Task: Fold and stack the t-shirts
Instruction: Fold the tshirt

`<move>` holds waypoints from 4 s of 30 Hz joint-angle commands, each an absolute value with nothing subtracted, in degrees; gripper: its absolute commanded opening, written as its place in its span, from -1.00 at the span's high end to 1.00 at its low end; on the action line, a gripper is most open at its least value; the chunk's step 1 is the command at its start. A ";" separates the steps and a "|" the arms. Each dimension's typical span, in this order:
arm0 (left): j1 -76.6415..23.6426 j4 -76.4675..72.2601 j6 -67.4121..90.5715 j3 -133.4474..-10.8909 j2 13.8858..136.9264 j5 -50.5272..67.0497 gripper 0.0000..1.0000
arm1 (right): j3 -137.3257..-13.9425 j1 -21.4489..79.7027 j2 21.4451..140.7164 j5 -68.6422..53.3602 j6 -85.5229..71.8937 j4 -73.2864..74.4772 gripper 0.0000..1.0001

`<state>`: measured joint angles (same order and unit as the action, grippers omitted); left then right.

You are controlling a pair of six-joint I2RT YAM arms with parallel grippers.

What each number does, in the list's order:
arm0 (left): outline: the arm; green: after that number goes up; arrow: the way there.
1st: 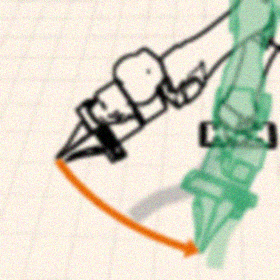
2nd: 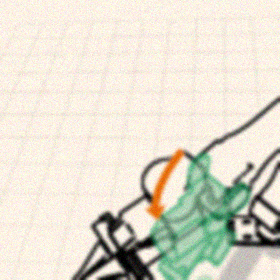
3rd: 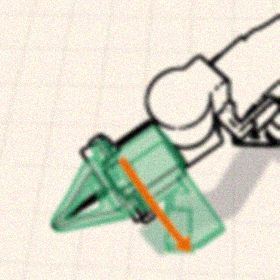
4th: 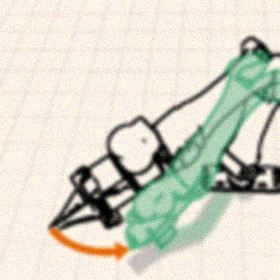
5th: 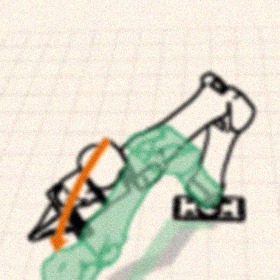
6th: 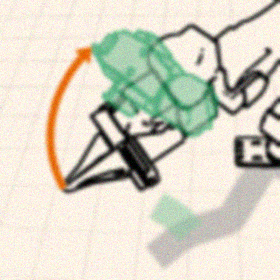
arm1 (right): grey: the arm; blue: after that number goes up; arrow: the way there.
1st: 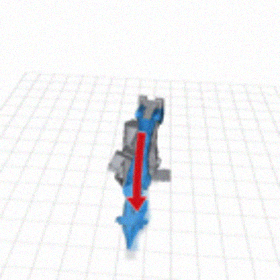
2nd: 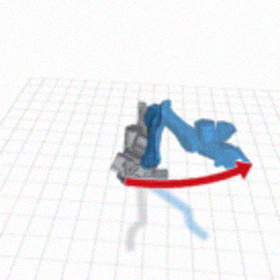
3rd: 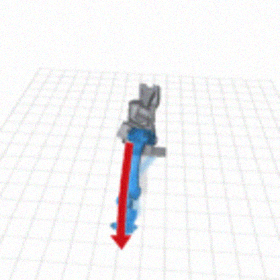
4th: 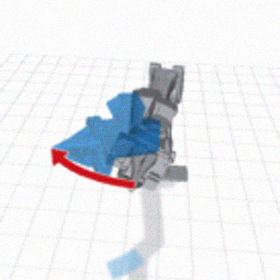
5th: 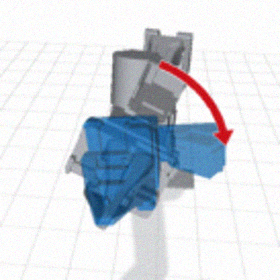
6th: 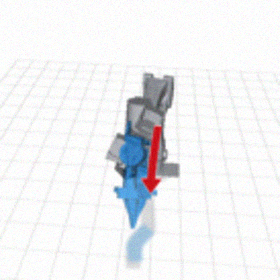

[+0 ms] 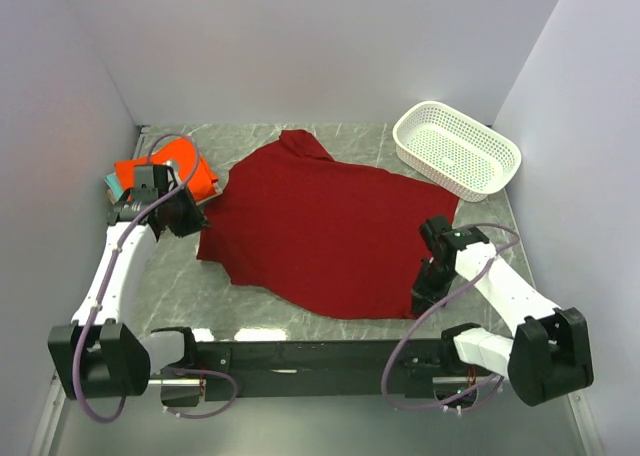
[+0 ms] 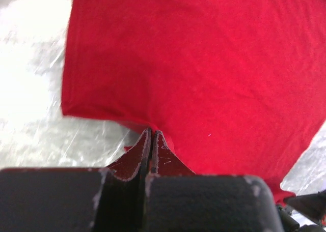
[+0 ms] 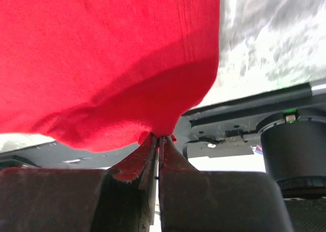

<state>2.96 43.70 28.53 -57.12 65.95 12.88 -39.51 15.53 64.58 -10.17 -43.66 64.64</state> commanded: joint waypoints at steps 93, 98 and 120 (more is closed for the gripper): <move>-7.82 17.67 32.87 -65.48 102.83 15.56 -0.51 | -62.93 14.76 94.65 -9.14 -32.69 48.43 -0.22; -7.82 17.40 32.70 -64.86 103.53 15.47 -0.51 | -62.58 14.94 96.33 -8.00 -33.31 48.25 -0.21; -7.82 17.75 30.85 -62.49 102.40 14.50 -0.53 | -74.61 13.98 103.62 8.70 -34.46 53.69 -0.21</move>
